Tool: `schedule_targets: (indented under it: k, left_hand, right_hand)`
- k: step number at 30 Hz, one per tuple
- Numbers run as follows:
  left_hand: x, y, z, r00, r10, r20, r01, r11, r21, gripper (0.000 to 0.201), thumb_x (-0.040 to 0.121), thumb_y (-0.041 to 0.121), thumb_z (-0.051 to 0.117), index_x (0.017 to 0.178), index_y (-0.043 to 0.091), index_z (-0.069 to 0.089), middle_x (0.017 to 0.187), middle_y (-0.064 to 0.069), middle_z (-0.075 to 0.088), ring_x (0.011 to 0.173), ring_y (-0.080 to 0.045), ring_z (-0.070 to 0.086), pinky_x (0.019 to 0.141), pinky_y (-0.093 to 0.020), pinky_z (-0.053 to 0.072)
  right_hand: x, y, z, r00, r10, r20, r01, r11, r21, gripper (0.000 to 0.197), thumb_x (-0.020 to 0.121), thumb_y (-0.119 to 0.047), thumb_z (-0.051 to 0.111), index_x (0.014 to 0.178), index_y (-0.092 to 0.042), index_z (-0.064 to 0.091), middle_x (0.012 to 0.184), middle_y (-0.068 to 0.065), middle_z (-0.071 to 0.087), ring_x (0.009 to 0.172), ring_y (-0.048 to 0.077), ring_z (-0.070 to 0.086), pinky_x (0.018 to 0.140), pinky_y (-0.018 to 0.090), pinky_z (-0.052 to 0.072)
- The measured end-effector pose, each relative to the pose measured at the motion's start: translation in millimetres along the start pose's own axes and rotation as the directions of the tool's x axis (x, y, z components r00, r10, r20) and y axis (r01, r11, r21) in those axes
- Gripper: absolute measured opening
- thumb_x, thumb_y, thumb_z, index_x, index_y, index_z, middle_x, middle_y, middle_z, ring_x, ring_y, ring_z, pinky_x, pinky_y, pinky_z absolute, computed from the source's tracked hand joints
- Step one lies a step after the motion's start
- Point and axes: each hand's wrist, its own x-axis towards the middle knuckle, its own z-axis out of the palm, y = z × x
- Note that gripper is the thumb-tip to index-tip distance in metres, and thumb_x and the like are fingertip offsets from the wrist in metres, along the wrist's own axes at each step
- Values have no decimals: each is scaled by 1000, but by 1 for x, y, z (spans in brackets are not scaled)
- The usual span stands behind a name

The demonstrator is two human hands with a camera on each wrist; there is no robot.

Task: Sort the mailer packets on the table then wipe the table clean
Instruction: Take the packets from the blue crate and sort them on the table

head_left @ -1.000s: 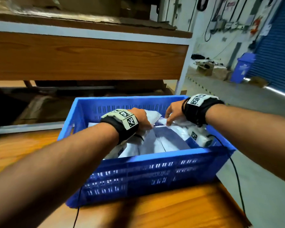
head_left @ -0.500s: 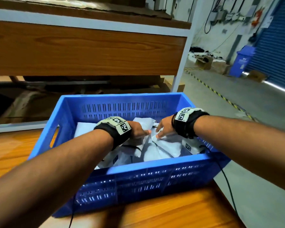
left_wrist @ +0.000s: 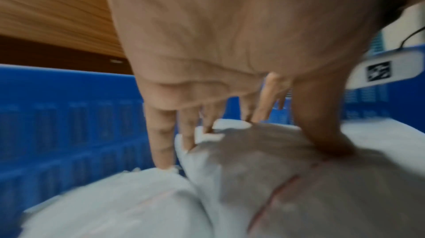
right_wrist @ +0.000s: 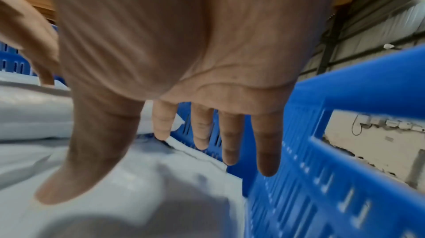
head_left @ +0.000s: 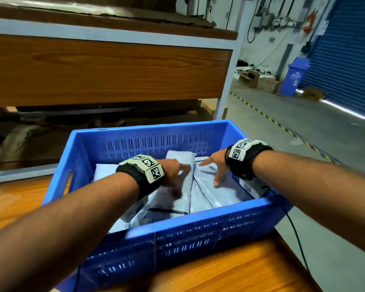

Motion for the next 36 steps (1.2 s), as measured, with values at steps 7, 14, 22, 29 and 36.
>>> schedule_targets:
  k: [7,14,22,29,36]
  left_hand:
    - [5,3,7,990,-82,-111,68,990,-127,85,76,70,60,142,21,40,133,-12,45,116,-28,50,93,-38,47]
    - [6,5,13,989,-92,-115,74,985,-156,98,71,81,48,148,24,30,135,-15,38,119,-31,47,97,-42,44]
    - [9,-13,20,989,-145,-27,138,973,-187,135,51,84,59,153,20,-2,160,-11,-4,147,-32,4,119,-45,13]
    - [5,1,21,991,-135,-13,133,988,-84,128,56,84,61,153,24,3,156,-8,12,141,-36,17,113,-54,25]
    - [0,-9,11,982,-186,39,190,964,-188,134,55,80,67,152,28,-9,159,-10,-13,146,-36,-4,118,-53,10]
  right_hand:
    - [17,-4,34,999,35,13,-36,997,72,89,78,-50,73,151,-34,24,152,1,36,136,27,38,111,38,30]
    - [18,0,32,999,33,9,-33,988,148,86,76,-50,75,148,-36,31,150,-2,40,133,26,42,108,36,32]
    - [15,1,8,985,38,-171,5,969,246,62,92,-62,45,147,-34,36,152,-2,37,139,23,34,113,36,23]
    - [20,-7,21,1000,26,-8,-24,976,215,60,94,-64,35,144,-32,41,154,-1,34,140,22,32,114,38,20]
    - [23,5,11,969,1,-248,126,860,495,60,93,-65,34,145,-34,38,154,-4,34,141,20,31,116,38,17]
